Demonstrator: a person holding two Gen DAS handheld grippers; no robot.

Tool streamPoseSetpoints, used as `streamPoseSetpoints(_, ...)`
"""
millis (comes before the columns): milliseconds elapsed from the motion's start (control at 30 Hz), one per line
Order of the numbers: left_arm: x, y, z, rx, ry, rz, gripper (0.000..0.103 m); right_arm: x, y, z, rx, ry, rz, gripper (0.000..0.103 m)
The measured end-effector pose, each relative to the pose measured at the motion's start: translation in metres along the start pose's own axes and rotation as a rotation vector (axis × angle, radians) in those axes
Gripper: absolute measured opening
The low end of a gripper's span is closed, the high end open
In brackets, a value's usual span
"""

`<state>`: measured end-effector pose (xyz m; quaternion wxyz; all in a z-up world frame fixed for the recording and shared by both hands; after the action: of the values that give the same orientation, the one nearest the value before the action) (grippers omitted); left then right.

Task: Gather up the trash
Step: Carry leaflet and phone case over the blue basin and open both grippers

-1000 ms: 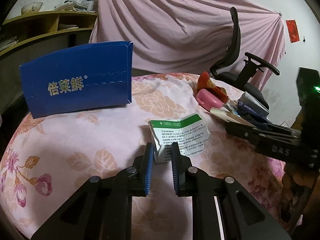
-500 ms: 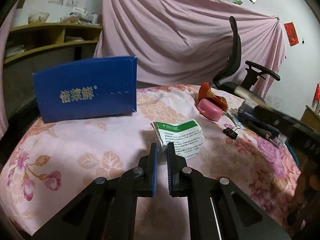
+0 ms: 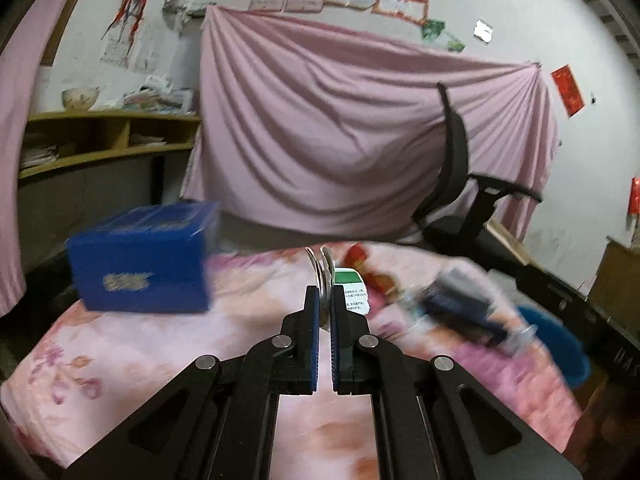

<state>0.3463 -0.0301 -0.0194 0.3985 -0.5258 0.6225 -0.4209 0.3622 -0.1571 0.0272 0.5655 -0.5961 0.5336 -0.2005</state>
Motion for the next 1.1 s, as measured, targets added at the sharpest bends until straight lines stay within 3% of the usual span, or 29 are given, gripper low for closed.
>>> streamPoseSetpoints(233,0.079,-0.057,0.013,0.076,0.109,0.081,0.003,0.066,-0.057,-0.055,0.178,0.164,0.011,0.049)
streamPoseSetpoints(467,0.190,-0.089,0.056,0.089,0.290,0.143,0.003,0.161,-0.085,-0.093,0.236,0.354,0.121,0.049)
streamPoseSetpoints(633,0.274,-0.085,0.099,0.004,0.428,0.193,0.003,0.235,-0.078,-0.105,0.187,0.472,0.211,0.049)
streamPoseSetpoints(800,0.332,-0.076,0.135,-0.109,0.515,0.212,0.003,0.286,-0.061,-0.111,0.126,0.526,0.260,0.049)
streamPoseSetpoints(1100,0.367,-0.039,0.178,-0.314,0.574,0.192,0.004,0.338,-0.023,-0.107,0.015,0.524,0.421,0.049)
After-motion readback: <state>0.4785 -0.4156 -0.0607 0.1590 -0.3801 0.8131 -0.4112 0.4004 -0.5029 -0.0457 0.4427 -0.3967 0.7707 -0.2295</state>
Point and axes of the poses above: each gripper's, at about its wrist camera, not at the fingertips, and z roughly the way its jaws point, x to its right, y to its underside, the point moved 10 cm from there along z, roughly the way its jaws point, and after that the axes turned 15 degrees about z, right-handed, at the moved point
